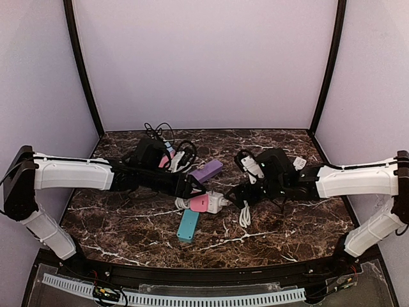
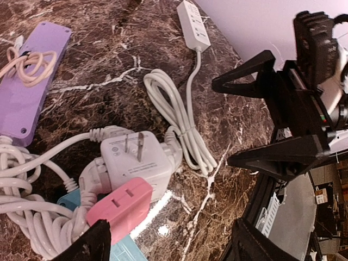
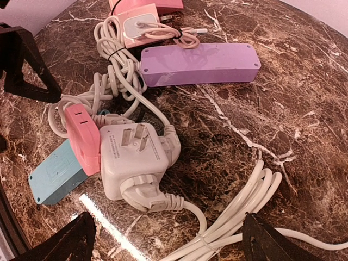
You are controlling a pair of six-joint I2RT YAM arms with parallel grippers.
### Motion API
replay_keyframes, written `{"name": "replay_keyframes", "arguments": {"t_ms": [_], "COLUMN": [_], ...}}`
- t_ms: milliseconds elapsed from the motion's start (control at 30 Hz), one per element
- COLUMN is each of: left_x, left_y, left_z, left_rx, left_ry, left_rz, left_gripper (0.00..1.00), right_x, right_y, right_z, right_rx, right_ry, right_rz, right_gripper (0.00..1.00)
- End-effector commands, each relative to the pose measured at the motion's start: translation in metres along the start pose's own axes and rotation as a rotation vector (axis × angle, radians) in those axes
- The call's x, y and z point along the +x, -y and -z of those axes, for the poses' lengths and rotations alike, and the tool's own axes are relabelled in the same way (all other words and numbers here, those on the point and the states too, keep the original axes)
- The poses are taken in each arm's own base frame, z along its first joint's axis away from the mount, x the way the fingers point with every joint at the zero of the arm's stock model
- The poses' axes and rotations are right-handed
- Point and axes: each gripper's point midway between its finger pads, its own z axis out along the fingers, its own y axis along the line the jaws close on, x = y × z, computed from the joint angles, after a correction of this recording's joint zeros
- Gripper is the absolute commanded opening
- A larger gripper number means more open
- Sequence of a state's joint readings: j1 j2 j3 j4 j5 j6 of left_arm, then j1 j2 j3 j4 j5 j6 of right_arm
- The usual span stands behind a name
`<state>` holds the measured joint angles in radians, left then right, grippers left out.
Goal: Pull the plug off the socket
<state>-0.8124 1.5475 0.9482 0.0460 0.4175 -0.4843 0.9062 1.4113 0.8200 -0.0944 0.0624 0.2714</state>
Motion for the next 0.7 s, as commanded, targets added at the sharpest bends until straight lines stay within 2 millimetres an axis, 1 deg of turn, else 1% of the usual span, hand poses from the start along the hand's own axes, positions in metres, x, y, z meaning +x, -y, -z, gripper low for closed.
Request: {"name": "replay_keyframes", "arguments": {"t_ms": [0, 133, 267, 367, 467, 667], "left_x": [0.007, 0.009, 0.013, 0.015, 0.015, 0.016], "left_y": [-0.019, -0.022, -0.025, -0.025, -0.023, -0.027], "left_z": [-0.002, -0.001, -0.005, -0.010, -0.014, -0.016], "left_rx": [-0.105, -0.117, -0.120, -0.109, -0.093, -0.111], "left_ry": [-0.024, -0.023, -0.039, -0.055, -0.066, -0.076], "left_rz": [0.043, 0.059, 0.075, 0.086, 0.088, 0.073], "left_gripper": [0.75, 0.75, 0.74, 0.71, 0.69, 0.68], "right_x": [-0.014, -0.013, -0.012, -0.012, -0.012, -0.011], "right_y": [-0.008, -0.008, -0.009, -0.008, -0.008, -0.009], "right_z": [0.007, 0.007, 0.008, 0.009, 0.009, 0.010], "right_rx": [-0.049, -0.054, -0.057, -0.057, -0.057, -0.063], "right_ry": [0.076, 0.076, 0.077, 0.080, 0.081, 0.081], "right_rz": [-0.023, -0.024, -0.026, -0.029, -0.032, -0.035], "right_gripper": [0.93, 0.93, 0.93, 0.93, 0.93, 0.93]}}
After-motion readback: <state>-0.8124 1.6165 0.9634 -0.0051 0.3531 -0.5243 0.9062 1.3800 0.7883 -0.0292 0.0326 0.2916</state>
